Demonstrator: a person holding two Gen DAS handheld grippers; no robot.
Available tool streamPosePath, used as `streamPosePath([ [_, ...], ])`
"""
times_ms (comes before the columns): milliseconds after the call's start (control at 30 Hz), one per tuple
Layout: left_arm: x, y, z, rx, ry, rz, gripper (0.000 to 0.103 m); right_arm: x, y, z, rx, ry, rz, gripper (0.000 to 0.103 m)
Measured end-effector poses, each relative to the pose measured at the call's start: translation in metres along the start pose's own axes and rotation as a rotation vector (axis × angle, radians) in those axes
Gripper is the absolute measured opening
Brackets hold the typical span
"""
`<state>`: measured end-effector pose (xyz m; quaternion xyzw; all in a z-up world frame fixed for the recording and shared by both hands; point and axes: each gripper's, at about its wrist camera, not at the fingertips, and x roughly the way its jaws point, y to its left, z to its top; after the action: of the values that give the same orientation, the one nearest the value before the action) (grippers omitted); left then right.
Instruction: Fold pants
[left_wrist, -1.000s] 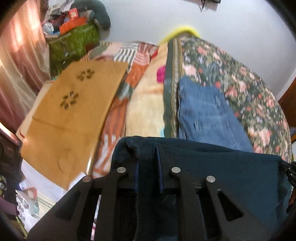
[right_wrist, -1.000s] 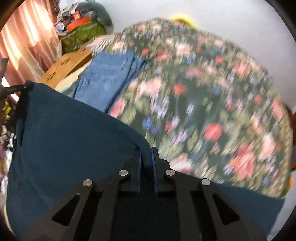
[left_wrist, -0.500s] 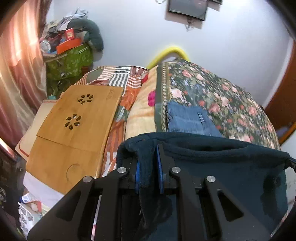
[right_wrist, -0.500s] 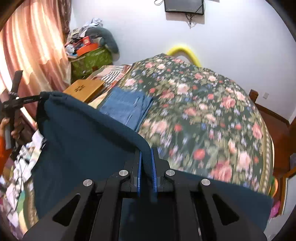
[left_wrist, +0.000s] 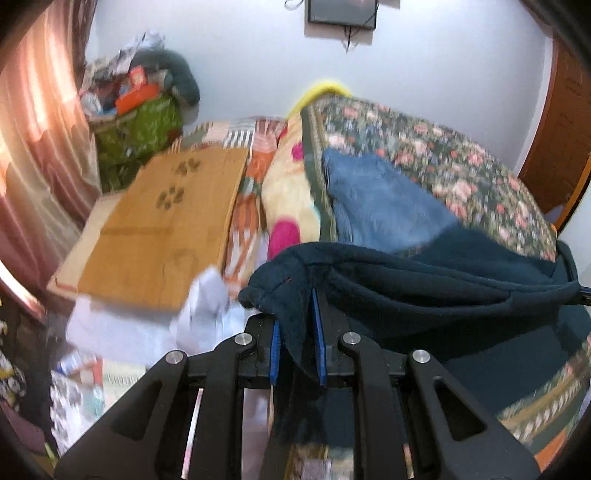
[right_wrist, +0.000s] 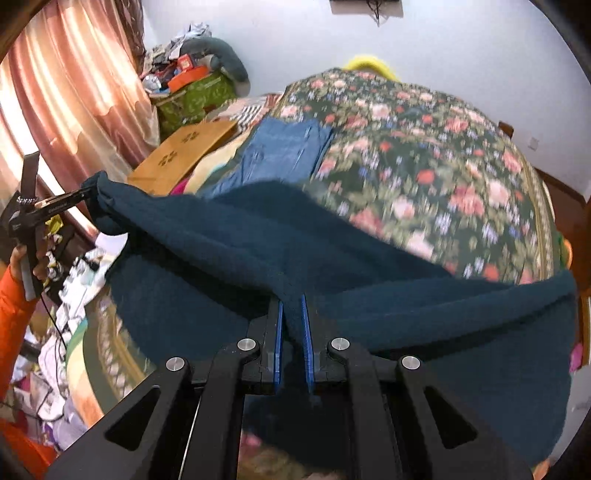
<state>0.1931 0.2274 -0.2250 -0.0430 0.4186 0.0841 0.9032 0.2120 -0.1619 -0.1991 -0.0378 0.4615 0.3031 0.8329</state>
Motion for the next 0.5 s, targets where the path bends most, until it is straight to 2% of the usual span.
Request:
streamPosePath([
  [67, 0.006, -0.002, -0.019, 0.014, 0.053, 0.009, 0.016, 0.003, 0.002, -0.013, 0.016, 0.015, 0.000, 0.009],
  [133, 0.010, -0.006, -0.040, 0.047, 0.090, 0.063, 0.013, 0.008, 0.000, -0.026, 0.061, 0.028, 0.008, 0.009],
  [267, 0.011, -0.007, -0.065, 0.045, 0.155, 0.072, 0.013, 0.014, 0.000, -0.048, 0.111, 0.042, 0.011, 0.009],
  [367, 0.005, -0.005, -0.066, 0.026, 0.157, 0.088, 0.013, 0.014, 0.004, -0.056, 0.124, 0.045, 0.004, 0.014],
  [500, -0.017, -0.001, -0.051, 0.000, 0.108, 0.112, 0.013, 0.001, 0.005, -0.053, 0.106, 0.043, -0.009, 0.016],
])
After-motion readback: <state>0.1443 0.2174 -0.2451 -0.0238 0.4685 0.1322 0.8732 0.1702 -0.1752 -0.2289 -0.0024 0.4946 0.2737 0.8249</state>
